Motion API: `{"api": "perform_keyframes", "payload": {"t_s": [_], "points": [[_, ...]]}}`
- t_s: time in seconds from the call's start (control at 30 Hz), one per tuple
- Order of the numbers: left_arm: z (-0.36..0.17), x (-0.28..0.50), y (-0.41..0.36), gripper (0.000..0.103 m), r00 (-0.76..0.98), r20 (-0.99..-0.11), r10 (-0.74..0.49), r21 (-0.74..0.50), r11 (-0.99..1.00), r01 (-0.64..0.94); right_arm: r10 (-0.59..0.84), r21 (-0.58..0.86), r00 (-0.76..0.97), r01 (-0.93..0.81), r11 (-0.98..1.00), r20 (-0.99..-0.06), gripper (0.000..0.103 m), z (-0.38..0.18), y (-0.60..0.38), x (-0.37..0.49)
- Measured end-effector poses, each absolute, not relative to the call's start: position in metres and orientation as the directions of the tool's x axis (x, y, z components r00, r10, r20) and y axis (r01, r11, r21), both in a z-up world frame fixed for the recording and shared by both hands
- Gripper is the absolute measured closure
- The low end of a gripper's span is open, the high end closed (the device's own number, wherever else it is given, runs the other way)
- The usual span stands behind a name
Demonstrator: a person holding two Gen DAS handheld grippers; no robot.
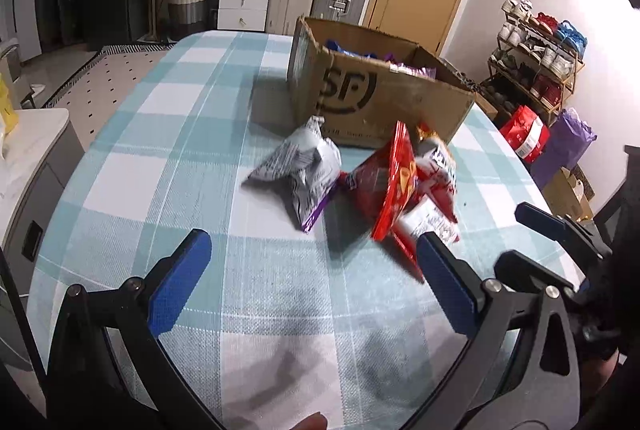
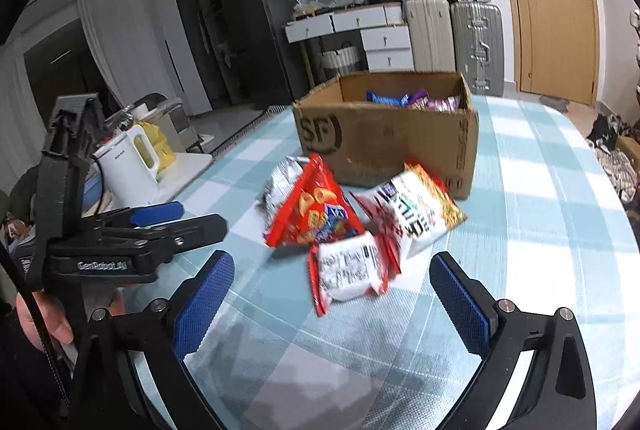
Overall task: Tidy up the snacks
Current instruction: 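Grasp the white-and-red noodle pack with the right tool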
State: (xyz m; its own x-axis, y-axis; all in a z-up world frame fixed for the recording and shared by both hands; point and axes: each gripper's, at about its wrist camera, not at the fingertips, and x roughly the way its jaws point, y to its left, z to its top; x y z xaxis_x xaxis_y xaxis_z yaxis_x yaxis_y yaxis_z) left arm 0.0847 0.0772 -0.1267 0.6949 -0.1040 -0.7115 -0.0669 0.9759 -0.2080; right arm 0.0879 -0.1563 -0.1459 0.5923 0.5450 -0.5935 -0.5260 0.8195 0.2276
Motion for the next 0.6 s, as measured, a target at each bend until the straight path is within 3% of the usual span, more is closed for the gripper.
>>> {"api": "perform_keyframes", "payload": {"t_s": [0.6], "points": [[-0.161,0.09,0.097,0.001,0.647,-0.751,-0.134,-0.221,0.974,-0.055,0.517,0.248,0.484,-0.515,0.821,-0.706,0.003,-0.195,-0.131,0.132]]}}
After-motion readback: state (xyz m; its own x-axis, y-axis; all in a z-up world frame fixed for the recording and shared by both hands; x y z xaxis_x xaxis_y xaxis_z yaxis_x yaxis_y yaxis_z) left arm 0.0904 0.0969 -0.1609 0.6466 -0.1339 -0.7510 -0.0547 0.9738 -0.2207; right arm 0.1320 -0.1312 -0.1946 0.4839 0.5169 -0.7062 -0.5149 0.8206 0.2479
